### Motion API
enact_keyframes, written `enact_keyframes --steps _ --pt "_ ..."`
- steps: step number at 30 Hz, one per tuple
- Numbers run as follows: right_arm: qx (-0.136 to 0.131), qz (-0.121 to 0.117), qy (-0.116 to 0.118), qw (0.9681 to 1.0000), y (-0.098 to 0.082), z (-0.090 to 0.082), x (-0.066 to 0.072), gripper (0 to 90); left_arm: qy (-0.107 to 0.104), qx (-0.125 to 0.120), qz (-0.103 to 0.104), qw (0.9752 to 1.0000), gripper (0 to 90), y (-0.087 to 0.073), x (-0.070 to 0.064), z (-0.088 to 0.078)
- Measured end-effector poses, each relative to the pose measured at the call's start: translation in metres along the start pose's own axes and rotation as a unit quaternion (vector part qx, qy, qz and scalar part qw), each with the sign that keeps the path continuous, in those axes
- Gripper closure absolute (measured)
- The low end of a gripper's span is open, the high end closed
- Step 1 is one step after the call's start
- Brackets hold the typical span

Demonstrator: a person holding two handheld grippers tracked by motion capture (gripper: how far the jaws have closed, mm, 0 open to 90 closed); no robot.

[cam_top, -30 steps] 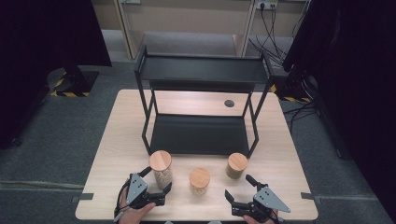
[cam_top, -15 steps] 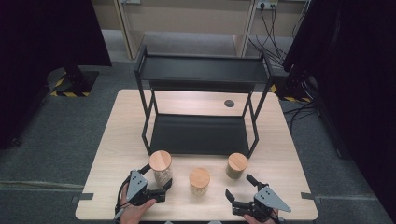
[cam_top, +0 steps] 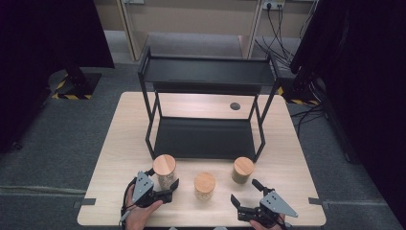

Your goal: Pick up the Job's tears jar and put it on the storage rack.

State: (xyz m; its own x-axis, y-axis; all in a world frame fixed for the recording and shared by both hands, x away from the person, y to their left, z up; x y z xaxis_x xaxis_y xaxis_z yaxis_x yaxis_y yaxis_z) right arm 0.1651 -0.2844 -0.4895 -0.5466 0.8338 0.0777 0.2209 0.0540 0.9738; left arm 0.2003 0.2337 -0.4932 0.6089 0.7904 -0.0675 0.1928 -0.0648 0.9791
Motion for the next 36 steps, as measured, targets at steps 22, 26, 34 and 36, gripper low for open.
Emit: enact_keyframes --steps 22,26,34,36 --pt "0.0 0.0 0.003 1.0 0.0 0.0 0.0 4.3 0.02 0.004 0.012 0.9997 25.1 0.006 -0.005 0.003" --pt "-0.001 0.001 0.004 1.0 0.0 0.0 0.0 4.3 0.022 0.002 0.009 0.9997 25.1 0.009 -0.004 0.004" --pt "0.0 -0.001 0.007 1.0 0.0 0.0 0.0 4.3 0.022 -0.001 0.006 0.9997 25.1 0.018 0.0 0.01" --pt "0.0 -0.001 0.007 1.0 0.0 0.0 0.0 4.3 0.021 -0.001 0.007 0.9997 25.1 0.021 0.001 0.012"
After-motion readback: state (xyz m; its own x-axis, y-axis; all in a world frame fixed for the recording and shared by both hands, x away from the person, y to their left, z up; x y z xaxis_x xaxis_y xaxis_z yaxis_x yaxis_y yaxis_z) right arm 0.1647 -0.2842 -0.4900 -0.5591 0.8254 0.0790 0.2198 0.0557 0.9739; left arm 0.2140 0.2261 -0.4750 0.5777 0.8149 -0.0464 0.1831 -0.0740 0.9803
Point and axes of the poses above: each handheld gripper's, and its own axes: z roughly forward along the jaws, y roughly out of its top, x roughly to its left, the point moved 2 cm from there along z, roughly forward along the jaws, and after that the axes turned 3 degrees about -y, right-handed, at the moved point
